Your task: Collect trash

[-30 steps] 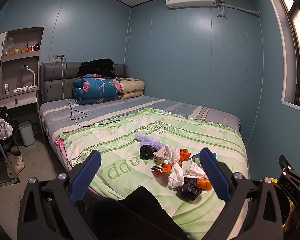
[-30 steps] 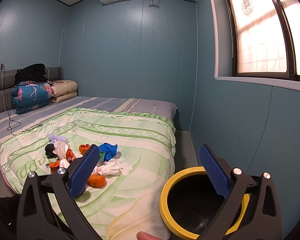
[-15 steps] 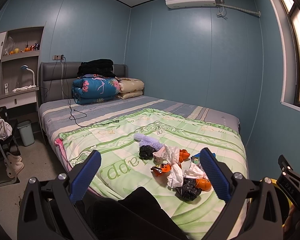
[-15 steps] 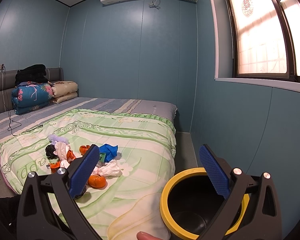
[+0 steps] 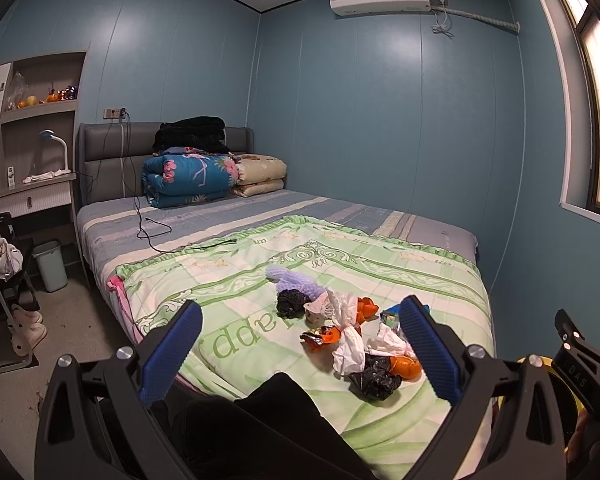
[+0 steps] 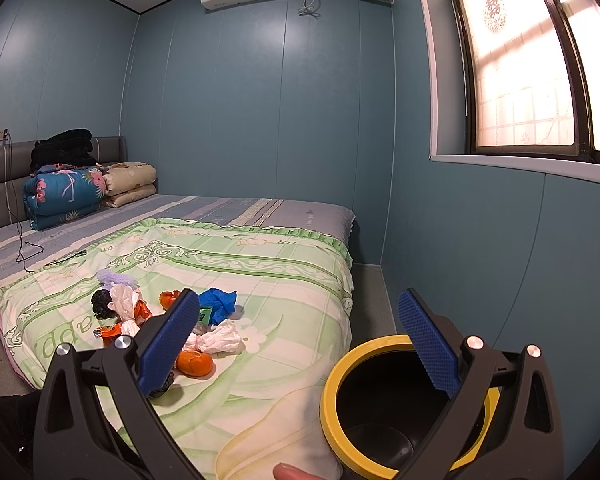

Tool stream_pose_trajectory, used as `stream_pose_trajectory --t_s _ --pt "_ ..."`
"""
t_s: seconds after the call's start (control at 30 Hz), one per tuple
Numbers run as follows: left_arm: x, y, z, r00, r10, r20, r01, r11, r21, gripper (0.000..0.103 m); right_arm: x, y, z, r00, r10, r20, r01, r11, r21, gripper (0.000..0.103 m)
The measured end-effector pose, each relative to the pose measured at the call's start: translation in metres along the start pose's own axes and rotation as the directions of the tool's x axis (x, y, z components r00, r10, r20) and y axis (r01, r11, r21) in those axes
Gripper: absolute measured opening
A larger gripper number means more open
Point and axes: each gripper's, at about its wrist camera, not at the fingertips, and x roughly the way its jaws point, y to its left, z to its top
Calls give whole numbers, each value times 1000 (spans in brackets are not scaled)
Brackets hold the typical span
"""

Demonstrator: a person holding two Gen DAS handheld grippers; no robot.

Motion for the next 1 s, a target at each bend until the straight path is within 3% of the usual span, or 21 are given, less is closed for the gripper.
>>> stream_pose_trajectory --t_s 0.37,0.6,0.83,1.0 --pt "4 3 3 1000 18 -10 -18 1000 -18 95 -1 0 1 1000 -1 -1 1 1000 5 95" --pt "30 17 -1 995 29 -91 -33 999 -43 95 16 -3 -2 1000 0 -23 0 1000 23 95" --pt "61 32 -12 989 93 -117 -90 996 30 95 43 -12 -14 986 158 -51 -151 981 122 95" --pt "102 46 -17 984 75 -164 -59 993 98 95 64 -6 -23 982 175 -73 -168 981 95 95"
